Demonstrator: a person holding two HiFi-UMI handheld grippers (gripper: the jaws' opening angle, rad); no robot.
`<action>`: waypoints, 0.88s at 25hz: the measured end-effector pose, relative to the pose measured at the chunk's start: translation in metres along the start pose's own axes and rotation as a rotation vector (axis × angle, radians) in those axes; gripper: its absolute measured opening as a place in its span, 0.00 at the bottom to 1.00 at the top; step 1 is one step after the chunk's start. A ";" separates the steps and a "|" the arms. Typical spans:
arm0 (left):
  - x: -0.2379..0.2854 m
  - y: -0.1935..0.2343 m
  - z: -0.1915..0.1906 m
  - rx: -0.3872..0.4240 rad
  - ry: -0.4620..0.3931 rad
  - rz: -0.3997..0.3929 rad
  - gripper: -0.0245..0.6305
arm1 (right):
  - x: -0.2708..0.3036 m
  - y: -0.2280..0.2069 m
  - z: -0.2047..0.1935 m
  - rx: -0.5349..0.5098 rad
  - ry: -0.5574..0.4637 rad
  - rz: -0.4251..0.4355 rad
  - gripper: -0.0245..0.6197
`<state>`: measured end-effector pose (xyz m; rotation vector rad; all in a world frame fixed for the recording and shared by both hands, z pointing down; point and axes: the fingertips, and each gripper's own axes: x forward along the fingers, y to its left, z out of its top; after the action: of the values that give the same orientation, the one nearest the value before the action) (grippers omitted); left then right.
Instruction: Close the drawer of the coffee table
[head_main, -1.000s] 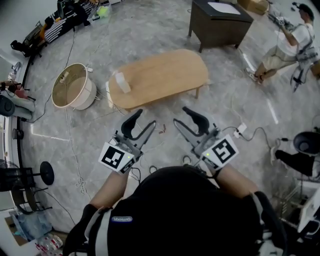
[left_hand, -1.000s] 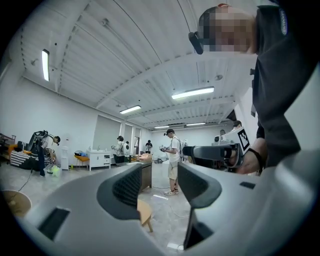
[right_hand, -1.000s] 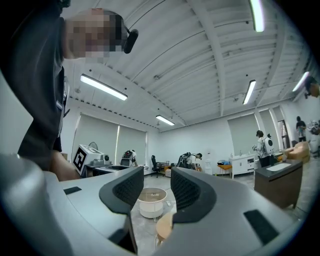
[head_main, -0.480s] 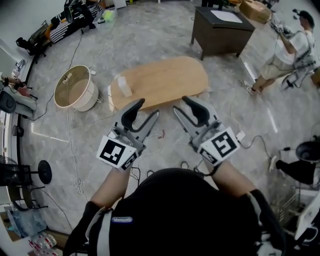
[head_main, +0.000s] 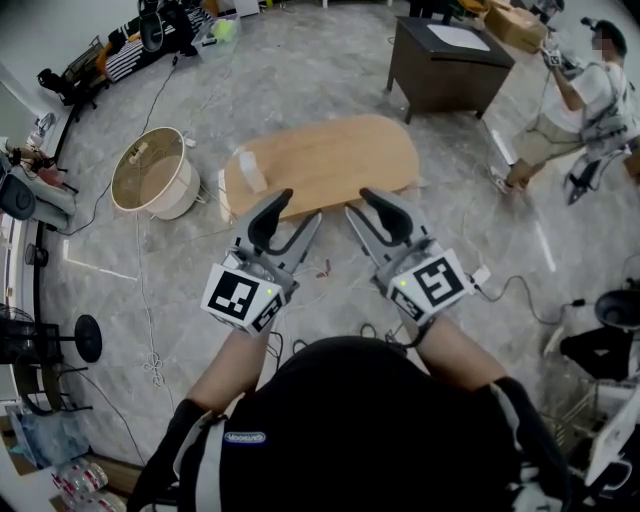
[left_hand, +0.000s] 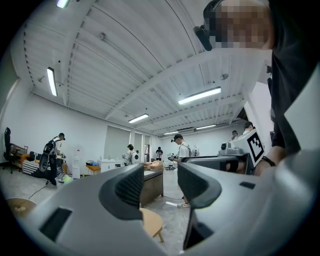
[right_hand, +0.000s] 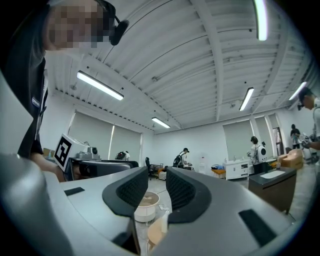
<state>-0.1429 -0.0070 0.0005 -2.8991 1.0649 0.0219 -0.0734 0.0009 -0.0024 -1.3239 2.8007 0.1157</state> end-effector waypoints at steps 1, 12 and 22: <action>0.001 0.001 -0.001 0.001 0.000 -0.006 0.35 | 0.001 -0.001 -0.001 0.001 0.002 -0.006 0.21; 0.001 0.003 -0.003 -0.010 0.008 -0.002 0.35 | -0.003 0.006 0.012 0.054 -0.081 0.059 0.08; 0.000 0.004 -0.004 -0.003 0.014 -0.013 0.35 | 0.000 0.012 0.004 0.044 -0.048 0.091 0.05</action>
<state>-0.1455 -0.0097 0.0048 -2.9133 1.0490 0.0036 -0.0827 0.0089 -0.0057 -1.1689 2.8061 0.0866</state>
